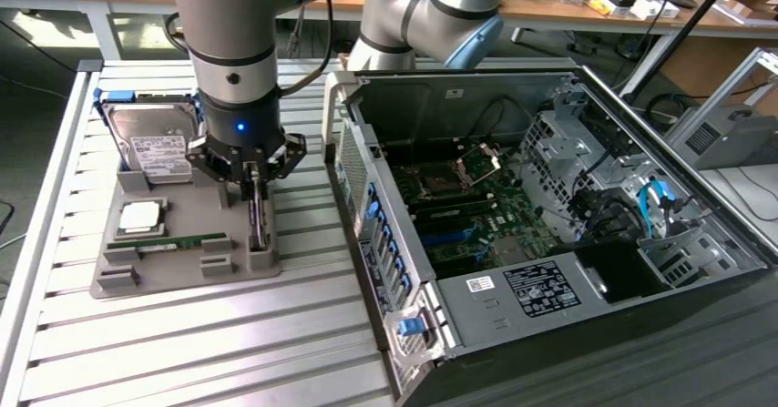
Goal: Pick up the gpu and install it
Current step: 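Pick up the gpu and move the gpu toward the slot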
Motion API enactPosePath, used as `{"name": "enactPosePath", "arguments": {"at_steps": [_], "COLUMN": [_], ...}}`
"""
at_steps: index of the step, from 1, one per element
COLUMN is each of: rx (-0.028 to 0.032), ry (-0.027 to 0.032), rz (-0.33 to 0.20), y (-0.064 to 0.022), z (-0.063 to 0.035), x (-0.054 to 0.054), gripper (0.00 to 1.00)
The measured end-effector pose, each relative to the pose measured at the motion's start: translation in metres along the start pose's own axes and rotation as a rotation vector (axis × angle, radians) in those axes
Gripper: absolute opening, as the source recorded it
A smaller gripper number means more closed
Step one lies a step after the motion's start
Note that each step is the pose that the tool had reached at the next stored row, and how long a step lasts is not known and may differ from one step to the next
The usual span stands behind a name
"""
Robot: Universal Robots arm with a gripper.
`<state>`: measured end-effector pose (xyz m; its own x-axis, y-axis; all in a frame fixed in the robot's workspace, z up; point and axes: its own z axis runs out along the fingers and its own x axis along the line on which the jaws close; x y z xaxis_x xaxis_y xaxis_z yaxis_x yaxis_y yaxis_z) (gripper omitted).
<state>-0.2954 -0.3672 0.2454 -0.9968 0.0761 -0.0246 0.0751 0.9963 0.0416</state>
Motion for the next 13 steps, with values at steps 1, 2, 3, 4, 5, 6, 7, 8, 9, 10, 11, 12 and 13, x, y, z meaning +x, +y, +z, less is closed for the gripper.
{"name": "enactPosePath", "arguments": {"at_steps": [1, 2, 3, 4, 5, 6, 7, 8, 9, 10, 11, 12, 13], "rx": [0.0000, 0.0000, 0.0000, 0.0000, 0.0000, 0.0000, 0.0000, 0.0000, 0.0000, 0.0000, 0.0000, -0.0001, 0.0000], "ry": [0.0000, 0.0000, 0.0000, 0.0000, 0.0000, 0.0000, 0.0000, 0.0000, 0.0000, 0.0000, 0.0000, -0.0001, 0.0000], "rz": [0.000, 0.000, 0.000, 0.000, 0.000, 0.000, 0.000, 0.000, 0.000, 0.000, 0.000, 0.000, 0.000], "y": [0.0000, 0.0000, 0.0000, 0.0000, 0.0000, 0.0000, 0.0000, 0.0000, 0.0000, 0.0000, 0.0000, 0.0000, 0.0000], "z": [0.0000, 0.0000, 0.0000, 0.0000, 0.0000, 0.0000, 0.0000, 0.0000, 0.0000, 0.0000, 0.0000, 0.0000, 0.0000], "x": [0.0000, 0.0000, 0.0000, 0.0000, 0.0000, 0.0000, 0.0000, 0.0000, 0.0000, 0.0000, 0.0000, 0.0000, 0.0000], "gripper": [0.34, 0.28, 0.27, 0.27, 0.27, 0.27, 0.27, 0.27, 0.27, 0.27, 0.27, 0.27, 0.27]}}
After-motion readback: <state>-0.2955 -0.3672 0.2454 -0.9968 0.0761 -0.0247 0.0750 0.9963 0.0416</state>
